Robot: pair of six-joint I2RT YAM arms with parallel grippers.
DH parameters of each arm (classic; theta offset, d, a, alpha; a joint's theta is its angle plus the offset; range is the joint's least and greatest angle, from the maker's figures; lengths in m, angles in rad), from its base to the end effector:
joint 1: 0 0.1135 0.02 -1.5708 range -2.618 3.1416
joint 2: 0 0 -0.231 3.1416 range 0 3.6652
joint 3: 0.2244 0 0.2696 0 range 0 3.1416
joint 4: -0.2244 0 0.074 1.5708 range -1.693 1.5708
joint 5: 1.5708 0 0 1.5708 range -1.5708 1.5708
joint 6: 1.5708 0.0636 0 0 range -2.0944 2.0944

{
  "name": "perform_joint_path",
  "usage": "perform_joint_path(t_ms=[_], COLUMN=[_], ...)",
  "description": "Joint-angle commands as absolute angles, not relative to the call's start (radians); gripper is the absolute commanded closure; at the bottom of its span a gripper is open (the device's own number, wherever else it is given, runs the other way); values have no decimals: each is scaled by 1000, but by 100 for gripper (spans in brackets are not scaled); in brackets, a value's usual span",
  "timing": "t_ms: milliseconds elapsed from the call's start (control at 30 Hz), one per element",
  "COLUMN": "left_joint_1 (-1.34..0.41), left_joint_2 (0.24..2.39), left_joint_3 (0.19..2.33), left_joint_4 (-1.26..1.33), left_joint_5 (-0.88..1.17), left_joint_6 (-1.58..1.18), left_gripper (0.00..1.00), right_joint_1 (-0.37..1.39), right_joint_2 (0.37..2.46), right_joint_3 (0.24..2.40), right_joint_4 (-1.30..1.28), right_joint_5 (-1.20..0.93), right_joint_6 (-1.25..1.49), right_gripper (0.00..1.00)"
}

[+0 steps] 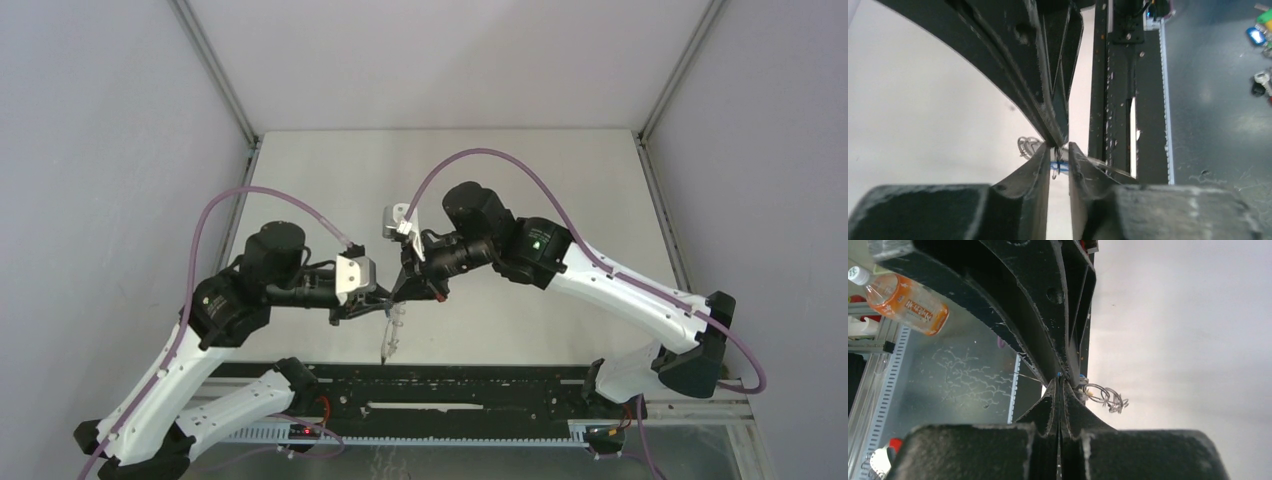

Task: Put the keys on the keyring
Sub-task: Adjust the key on the keyring.

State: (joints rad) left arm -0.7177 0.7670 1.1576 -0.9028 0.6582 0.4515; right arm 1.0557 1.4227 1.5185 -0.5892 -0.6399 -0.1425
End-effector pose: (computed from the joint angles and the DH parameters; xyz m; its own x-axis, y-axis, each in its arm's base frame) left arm 0.1117 -0.1492 0.3684 0.0701 0.3970 -0.9151 0.9906 0.0801 0.1106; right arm 0.1403 0.3250 0.3676 -0.0950 -0.3991 -0.9120 -0.9806 -0.1204 0.1549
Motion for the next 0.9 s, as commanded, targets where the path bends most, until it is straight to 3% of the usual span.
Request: perform_joint_path(t_ms=[0,33,133,300,600,767,867], left_joint_1=[-721,-720,-722,-722,-722,-722,-724], left_joint_2=[753,750,733,696,669,673,680], left_joint_3=[1208,1208,1208,1174,1140,1135,1134], left_joint_4=[-822,-833,-887,-912,-713,-782,-829], left_joint_5=[673,661,642,608,557,626,656], left_joint_6=[450,460,519,614,564,575,596], left_gripper=[63,56,54,60,61,68,67], right_joint_1=[1048,1037,1005,979,985,991,999], right_joint_2=[1366,1342,1264,1190,1167,1151,1153], right_joint_3=[1449,1416,1313,1189,1074,1042,1040], right_joint_4=[-427,-379,-231,-35,163,228,243], right_joint_5=[-597,-606,-636,-704,-701,-661,-654], right_joint_6=[-59,-35,41,136,236,256,254], right_gripper=[100,100,100,100,100,100,100])
